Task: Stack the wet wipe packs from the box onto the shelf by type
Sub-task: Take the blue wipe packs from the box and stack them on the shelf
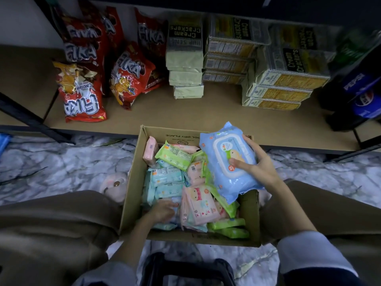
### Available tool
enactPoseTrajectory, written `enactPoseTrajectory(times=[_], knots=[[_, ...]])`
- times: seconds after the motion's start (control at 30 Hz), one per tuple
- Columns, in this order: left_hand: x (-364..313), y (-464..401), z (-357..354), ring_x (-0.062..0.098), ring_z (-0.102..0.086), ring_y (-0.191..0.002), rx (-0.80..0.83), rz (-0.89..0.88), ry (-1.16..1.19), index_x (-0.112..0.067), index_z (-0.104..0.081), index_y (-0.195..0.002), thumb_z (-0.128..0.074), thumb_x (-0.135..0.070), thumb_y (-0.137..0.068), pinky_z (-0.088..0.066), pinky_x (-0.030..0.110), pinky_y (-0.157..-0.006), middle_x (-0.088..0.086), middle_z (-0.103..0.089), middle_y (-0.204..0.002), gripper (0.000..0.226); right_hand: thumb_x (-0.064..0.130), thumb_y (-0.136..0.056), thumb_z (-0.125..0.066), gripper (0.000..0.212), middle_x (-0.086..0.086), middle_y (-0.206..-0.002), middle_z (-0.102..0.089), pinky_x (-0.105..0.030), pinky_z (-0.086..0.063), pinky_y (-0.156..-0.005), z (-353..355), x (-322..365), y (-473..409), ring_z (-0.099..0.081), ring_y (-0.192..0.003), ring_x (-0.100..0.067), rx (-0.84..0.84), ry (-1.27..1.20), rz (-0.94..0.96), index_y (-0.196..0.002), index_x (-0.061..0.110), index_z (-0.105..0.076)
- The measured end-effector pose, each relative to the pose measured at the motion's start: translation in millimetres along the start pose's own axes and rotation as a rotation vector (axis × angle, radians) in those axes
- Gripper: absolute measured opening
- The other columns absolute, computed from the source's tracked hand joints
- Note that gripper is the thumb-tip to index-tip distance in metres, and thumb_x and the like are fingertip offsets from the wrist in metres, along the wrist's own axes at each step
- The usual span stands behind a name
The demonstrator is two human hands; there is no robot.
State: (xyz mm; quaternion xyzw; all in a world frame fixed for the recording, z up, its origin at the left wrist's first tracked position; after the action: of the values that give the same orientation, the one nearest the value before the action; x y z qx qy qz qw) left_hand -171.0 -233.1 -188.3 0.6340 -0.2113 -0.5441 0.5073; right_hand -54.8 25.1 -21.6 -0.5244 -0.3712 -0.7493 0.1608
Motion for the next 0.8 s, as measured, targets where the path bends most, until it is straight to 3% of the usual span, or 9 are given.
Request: enactPoseTrajectory(times=[0.1,0.17,0.23,0.4,0.47,0.53,0.57,0.7,0.8], knots=[[-5.4,-11.2,-7.3,0.030,-0.055,-0.106,-0.114,-0.076,-0.050,0.005,-0.050,-0.125,-0.046,0.010,-0.089,-0.046,0.029,-0.083,0.022,-0.054,-0.124,0.037,0.014,-0.066,-0.082,0.070,0.008,-0.126,-0.058,-0.021,-0.055,-0.080,-13.1,-9.5,-3.7,-0.060,-0.109,-0.011,0.024,-0.001,-0.010,-0.127,0.032,-0.052],[-7.6,-13.7,-5.0,0.031,-0.047,-0.121,-0.158,-0.089,-0.120,0.001,-0.047,-0.130,-0.041,0.012,-0.087,-0.040,0.028,-0.090,0.020,-0.049,-0.131,0.044,0.024,-0.058,-0.085,0.075,0.011,-0.124,-0.059,-0.030,-0.054,-0.088,-19.0,-15.0,-6.8,-0.060,-0.110,-0.011,0.050,0.005,-0.032,-0.125,0.035,-0.053],[-5.8,-13.4,-0.7,0.029,-0.045,-0.123,-0.153,-0.098,-0.169,-0.001,-0.047,-0.129,-0.037,0.012,-0.087,-0.037,0.025,-0.091,0.019,-0.047,-0.133,0.045,0.030,-0.054,-0.085,0.078,0.014,-0.121,-0.060,-0.035,-0.052,-0.091,-22.8,-18.0,-8.6,-0.060,-0.109,-0.010,0.065,0.016,-0.053,-0.125,0.037,-0.054],[-4.7,-3.9,15.6,0.026,-0.040,-0.129,-0.182,-0.220,-0.446,-0.008,-0.044,-0.134,-0.039,0.000,-0.094,-0.033,0.028,-0.103,0.012,-0.042,-0.143,0.042,0.014,-0.065,-0.082,0.073,0.021,-0.115,-0.059,-0.030,-0.051,-0.091,-20.7,-18.8,-10.2,-0.060,-0.105,-0.003,0.045,0.015,-0.043,-0.129,0.030,-0.052],[-1.1,2.2,14.4,0.023,-0.026,-0.139,-0.098,-0.237,-0.697,-0.014,-0.031,-0.143,-0.045,-0.011,-0.095,-0.025,0.030,-0.110,0.004,-0.026,-0.152,0.050,0.014,-0.065,-0.082,0.073,0.019,-0.118,-0.059,-0.030,-0.051,-0.091,-18.3,-19.8,-11.1,-0.059,-0.108,-0.006,0.043,0.005,-0.038,-0.130,0.029,-0.052],[8.3,6.4,15.0,0.024,-0.006,-0.144,-0.119,-0.191,-1.003,-0.028,-0.013,-0.148,-0.047,-0.030,-0.095,-0.017,0.041,-0.114,-0.004,-0.004,-0.157,0.063,0.014,-0.065,-0.083,0.073,0.017,-0.119,-0.059,-0.029,-0.053,-0.089,-18.6,-21.3,-10.3,-0.060,-0.109,-0.007,0.041,-0.004,-0.041,-0.129,0.030,-0.052],[10.7,5.2,16.1,0.026,-0.006,-0.144,-0.164,-0.179,-1.073,-0.034,-0.011,-0.147,-0.049,-0.032,-0.094,-0.018,0.044,-0.113,-0.006,-0.002,-0.157,0.065,0.014,-0.064,-0.083,0.073,0.017,-0.118,-0.060,-0.028,-0.054,-0.088,-18.8,-22.1,-10.5,-0.060,-0.108,-0.007,0.037,-0.010,-0.039,-0.129,0.030,-0.052],[1.3,4.9,17.3,0.035,-0.021,-0.135,-0.196,-0.209,-1.128,-0.042,-0.032,-0.139,-0.053,-0.009,-0.091,-0.029,0.047,-0.109,0.001,-0.011,-0.151,0.063,0.014,-0.065,-0.083,0.073,0.017,-0.116,-0.060,-0.025,-0.054,-0.083,-22.7,-23.5,-11.6,-0.061,-0.104,-0.005,0.046,-0.028,-0.036,-0.128,0.032,-0.052],[-10.8,9.8,18.5,0.038,-0.021,-0.133,-0.187,-0.263,-1.286,-0.029,-0.041,-0.136,-0.052,-0.005,-0.089,-0.031,0.042,-0.109,0.009,-0.012,-0.150,0.054,0.014,-0.065,-0.082,0.073,0.020,-0.115,-0.059,-0.020,-0.055,-0.079,-23.6,-21.9,-11.1,-0.060,-0.102,-0.001,0.052,-0.017,-0.031,-0.129,0.032,-0.052]])
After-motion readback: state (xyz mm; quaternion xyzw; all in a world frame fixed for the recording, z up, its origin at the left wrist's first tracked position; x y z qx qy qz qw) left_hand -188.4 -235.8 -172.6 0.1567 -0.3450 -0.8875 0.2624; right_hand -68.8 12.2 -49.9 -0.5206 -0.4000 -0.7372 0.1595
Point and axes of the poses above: each hand's wrist, its own y-axis away from the middle knuckle, its own z-axis out of the back of the hand, x = y × z, the point moved 4 cm from there along -y, towards the middle knuckle
